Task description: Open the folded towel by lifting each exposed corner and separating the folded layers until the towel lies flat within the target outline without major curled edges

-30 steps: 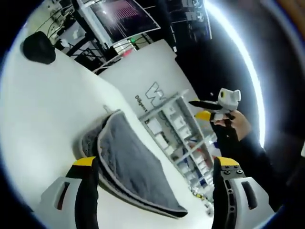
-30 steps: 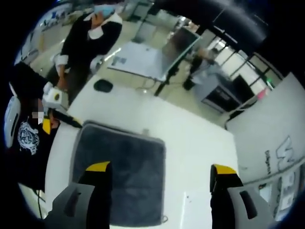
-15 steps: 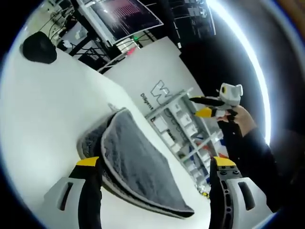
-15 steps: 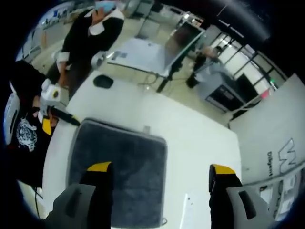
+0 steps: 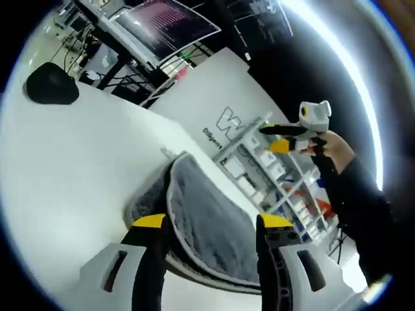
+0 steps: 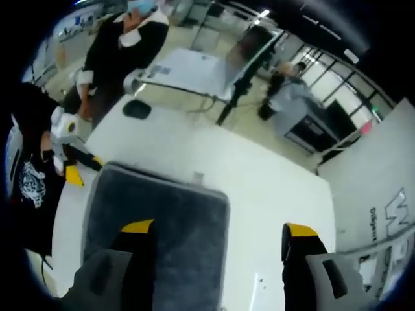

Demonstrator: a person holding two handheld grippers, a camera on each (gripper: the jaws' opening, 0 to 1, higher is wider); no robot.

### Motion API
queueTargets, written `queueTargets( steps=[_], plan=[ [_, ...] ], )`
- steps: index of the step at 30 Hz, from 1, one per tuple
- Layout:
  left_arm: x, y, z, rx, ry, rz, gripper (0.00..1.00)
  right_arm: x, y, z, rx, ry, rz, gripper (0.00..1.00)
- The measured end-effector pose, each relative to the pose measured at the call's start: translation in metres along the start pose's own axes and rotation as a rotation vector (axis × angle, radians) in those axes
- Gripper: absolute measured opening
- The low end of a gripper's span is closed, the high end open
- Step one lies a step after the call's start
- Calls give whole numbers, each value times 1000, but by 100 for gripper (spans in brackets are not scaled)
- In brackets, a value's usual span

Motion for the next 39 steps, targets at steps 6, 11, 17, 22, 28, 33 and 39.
queueTargets(
  steps=[6,11,17,22,28,33,39],
  plan=[
    [-4,-8,-2,13,-18,0,48,12,-24,2,-7,-26,-6,76],
    [-6,-11,-2,-3,-20,3,45,16,-34,-1,-3,-38,-17,75],
    [-6,-16,-1,-21,-3,2,45,18,-47,-7,-1,-30,-41,74],
    [-6,-17,1,-55,1,11,35,21,-61,-3,-34,-30,-75,73],
    [-6,-24,2,-40,-52,37,35,29,-77,4,-32,-75,-85,69],
    [-5,-34,3,-54,-82,26,30,31,-88,8,-32,-86,-91,69],
    [-7,-32,2,-45,-80,28,22,29,-97,8,-45,-75,-105,68]
  ],
)
Point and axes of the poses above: the point that each gripper's makers call its tool centre point, and the gripper's own axes: y roughly backward along the fingers, x roughly to its right, z roughly out of its underside, the point moved 9 cm from there along y, roughly backward along the fingers, and after that the axes turned 1 degree about x, right-handed, at the moved point
